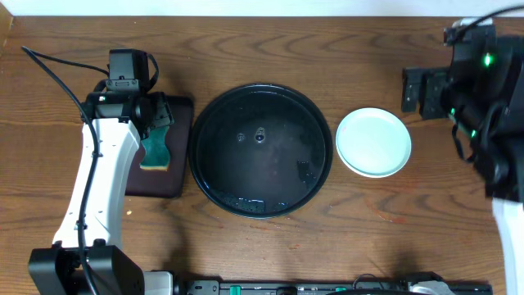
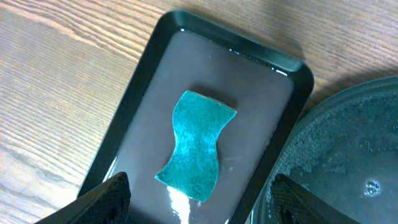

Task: Clean dirty plates on tray and stack at the side

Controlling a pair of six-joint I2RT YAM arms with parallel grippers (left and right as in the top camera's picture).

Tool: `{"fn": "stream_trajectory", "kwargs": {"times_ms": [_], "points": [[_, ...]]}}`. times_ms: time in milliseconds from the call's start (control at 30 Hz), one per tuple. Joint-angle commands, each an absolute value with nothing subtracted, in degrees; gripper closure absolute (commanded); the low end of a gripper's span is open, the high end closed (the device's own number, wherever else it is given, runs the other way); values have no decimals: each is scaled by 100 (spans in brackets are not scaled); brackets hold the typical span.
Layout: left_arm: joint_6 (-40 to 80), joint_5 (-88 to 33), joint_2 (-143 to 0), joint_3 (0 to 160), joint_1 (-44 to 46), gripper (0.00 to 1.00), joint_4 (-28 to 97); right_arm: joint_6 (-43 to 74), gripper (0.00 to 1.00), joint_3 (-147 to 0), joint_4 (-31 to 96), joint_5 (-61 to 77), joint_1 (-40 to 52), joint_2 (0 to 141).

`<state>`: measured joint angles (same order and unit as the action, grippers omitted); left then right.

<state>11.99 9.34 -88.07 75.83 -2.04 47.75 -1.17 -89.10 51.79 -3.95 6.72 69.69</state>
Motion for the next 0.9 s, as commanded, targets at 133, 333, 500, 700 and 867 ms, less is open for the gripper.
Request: {"fn": "stream_trajectory", "kwargs": {"times_ms": [133, 333, 500, 700, 867], "points": [[1253, 947, -8831, 7625, -207, 27, 4792, -353, 1, -6471, 3594, -445, 510, 5308], [1253, 945, -8831, 7625, -207, 27, 4792, -349, 1, -4268, 2156, -357, 226, 3645], [1253, 945, -8831, 7625, -207, 27, 4792, -349, 1, -2639, 1070, -360, 143, 2362], [1253, 947, -8831, 7625, -207, 27, 4792, -346, 1, -1129, 158, -283, 145, 1369], [1253, 945, -8831, 7625, -207, 27, 4792, -344, 1, -331, -73, -185, 150, 794]]}}
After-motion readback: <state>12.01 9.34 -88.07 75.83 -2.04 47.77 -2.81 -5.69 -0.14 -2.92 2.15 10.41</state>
